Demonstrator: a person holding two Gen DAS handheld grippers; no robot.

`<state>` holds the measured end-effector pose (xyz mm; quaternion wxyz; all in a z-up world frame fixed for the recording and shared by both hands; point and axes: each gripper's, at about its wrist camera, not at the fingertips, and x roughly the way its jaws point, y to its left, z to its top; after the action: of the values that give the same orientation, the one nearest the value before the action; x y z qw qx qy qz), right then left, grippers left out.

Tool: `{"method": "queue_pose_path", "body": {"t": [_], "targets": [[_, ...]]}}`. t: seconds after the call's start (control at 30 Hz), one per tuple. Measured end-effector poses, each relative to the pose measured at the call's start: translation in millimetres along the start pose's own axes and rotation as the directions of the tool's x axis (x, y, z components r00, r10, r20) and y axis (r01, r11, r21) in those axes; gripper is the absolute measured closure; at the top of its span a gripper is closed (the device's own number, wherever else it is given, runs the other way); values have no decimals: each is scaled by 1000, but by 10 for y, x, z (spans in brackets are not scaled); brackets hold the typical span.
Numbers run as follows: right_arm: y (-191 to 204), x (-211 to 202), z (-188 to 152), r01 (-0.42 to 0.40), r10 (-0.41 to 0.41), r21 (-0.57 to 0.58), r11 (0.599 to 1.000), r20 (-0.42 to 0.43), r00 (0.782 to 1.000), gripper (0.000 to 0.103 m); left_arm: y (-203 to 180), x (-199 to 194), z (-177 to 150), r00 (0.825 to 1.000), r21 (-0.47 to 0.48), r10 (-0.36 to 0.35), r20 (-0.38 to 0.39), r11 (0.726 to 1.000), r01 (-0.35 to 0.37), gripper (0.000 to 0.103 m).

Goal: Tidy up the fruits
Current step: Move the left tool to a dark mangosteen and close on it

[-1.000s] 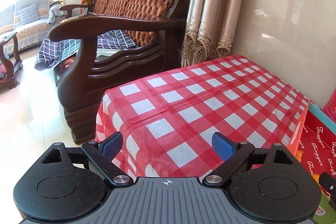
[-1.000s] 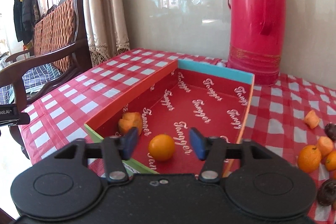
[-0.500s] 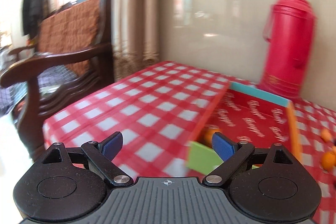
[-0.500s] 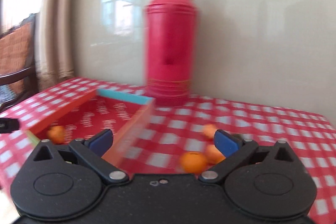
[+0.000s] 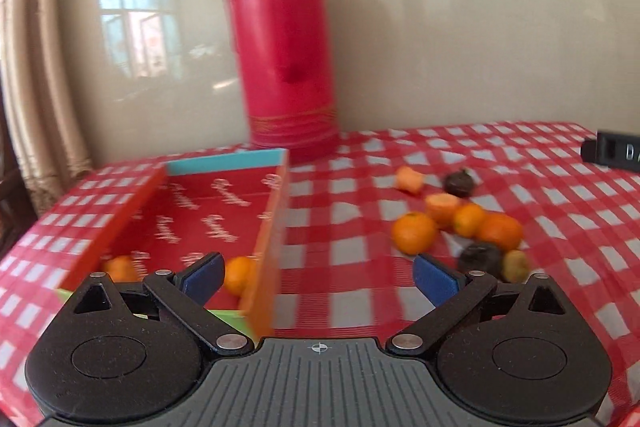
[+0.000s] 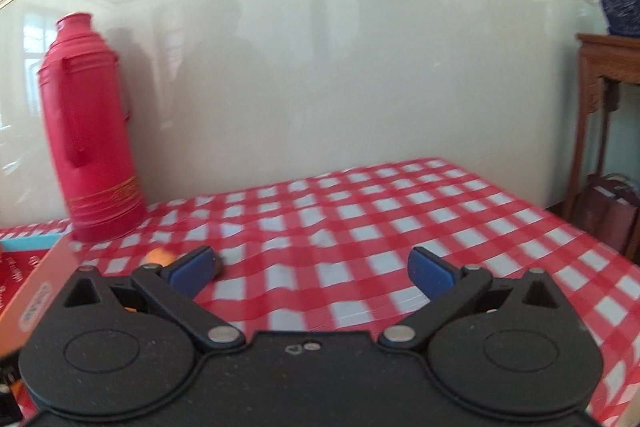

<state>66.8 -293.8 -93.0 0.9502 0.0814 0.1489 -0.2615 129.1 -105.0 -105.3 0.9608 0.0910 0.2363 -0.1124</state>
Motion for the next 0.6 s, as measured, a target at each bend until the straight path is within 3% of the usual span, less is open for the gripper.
{"method": "queue_pose_path", "body": {"t": [0.3,0.37,0.53,0.6], "targets": [[-282,-22,-6,76,-75,-20,997,49,996,6,-613,195,-27,992,105,-120,-25,987,122,5],[-321,-48,-7,111,-110,-25,993,57,992,6,-712,239,-23,990,126,-135,-32,982,138,12],[-469,-59,28,115,-116,23,993,49,992,6,-823,457,-13,981,124,-165,-101,976,177,39],[-515,-58,31,116,-118,38,993,48,992,6,-837,523,-10,977,109,-172,-122,977,186,41]]}}
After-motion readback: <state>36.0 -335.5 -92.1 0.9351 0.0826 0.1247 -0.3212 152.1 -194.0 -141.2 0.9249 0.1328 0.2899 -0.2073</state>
